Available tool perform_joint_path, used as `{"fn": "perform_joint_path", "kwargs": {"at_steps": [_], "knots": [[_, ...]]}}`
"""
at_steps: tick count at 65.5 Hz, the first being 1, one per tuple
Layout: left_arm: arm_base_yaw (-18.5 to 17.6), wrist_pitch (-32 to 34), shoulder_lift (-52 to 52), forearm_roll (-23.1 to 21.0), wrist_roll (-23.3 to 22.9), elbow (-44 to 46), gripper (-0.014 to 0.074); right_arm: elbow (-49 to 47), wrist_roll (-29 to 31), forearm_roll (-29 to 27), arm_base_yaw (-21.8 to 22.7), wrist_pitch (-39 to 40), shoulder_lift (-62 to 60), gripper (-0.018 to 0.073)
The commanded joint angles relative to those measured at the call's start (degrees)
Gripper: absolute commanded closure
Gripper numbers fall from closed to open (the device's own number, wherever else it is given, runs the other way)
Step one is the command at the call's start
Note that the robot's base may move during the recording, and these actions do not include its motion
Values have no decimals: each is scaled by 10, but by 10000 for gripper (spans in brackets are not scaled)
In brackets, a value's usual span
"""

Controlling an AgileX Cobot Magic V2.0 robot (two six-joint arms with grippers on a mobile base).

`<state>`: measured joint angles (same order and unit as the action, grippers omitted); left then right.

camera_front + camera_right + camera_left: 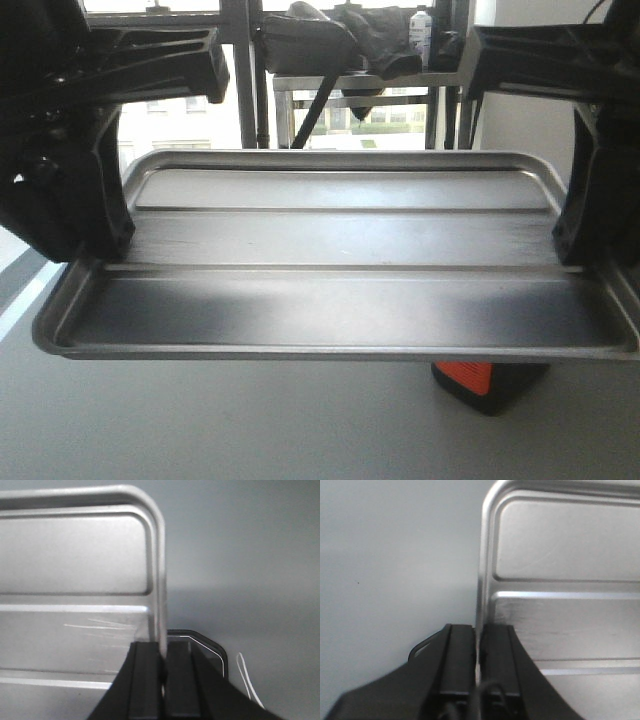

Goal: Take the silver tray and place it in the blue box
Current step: 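Hold the tray level with both grippers while the base drives to the blue bins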

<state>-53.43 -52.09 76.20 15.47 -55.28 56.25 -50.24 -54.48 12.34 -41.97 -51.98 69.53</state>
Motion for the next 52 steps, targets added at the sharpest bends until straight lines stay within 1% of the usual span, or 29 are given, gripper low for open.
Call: {"fn": "perform_joint_path", "kwargs": {"at_steps": [1, 52], "knots": [[-3, 0, -18, 19, -6, 14, 610, -13, 1, 27, 1, 2, -12, 510], [-3, 0, -18, 19, -6, 14, 610, -13, 1, 27, 1, 2, -12, 510]]}}
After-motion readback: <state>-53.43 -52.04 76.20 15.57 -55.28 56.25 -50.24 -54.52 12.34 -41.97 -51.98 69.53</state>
